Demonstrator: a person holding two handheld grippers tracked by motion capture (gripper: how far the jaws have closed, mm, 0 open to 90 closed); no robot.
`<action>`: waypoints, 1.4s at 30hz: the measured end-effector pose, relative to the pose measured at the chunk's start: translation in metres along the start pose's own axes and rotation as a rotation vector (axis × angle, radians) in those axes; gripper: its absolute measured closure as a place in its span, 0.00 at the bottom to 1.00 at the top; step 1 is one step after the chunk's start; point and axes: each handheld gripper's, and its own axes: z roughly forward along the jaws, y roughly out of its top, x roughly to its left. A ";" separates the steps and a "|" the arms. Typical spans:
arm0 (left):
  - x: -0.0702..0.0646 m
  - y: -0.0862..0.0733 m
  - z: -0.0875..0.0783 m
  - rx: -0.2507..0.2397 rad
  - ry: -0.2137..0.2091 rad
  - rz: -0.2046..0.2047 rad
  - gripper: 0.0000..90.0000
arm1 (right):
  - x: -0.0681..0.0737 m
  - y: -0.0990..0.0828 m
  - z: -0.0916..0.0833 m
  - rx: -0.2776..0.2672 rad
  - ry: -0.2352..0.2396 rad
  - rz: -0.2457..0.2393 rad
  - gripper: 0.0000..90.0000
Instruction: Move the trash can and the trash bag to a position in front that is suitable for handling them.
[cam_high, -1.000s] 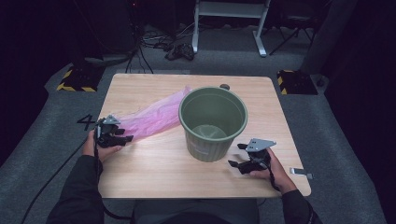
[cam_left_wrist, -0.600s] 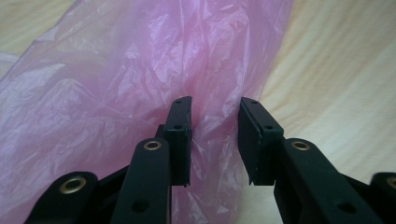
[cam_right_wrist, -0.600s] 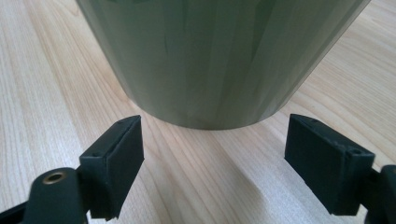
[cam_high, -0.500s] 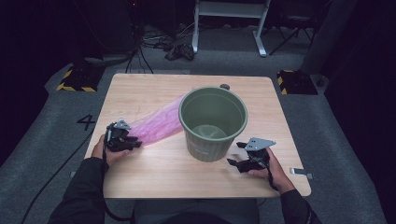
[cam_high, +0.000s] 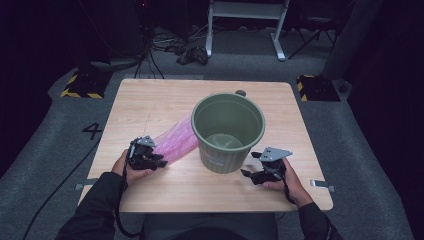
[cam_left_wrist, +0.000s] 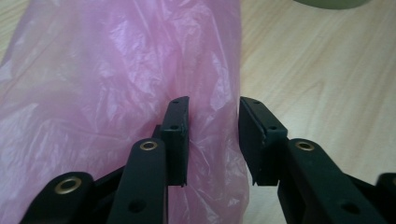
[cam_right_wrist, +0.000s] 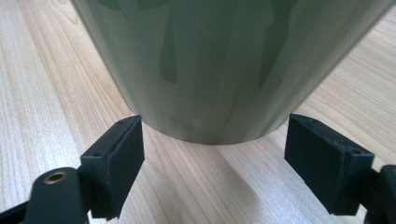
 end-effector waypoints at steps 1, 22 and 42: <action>-0.003 0.001 0.001 0.011 -0.007 0.005 0.63 | 0.000 -0.001 -0.001 0.001 -0.001 0.002 0.22; 0.005 -0.026 -0.077 -0.142 0.295 -0.033 0.29 | -0.015 -0.015 -0.017 0.006 -0.033 0.039 0.22; 0.027 -0.044 -0.032 -0.084 0.037 -0.067 0.51 | -0.007 -0.010 -0.015 -0.009 -0.040 0.035 0.22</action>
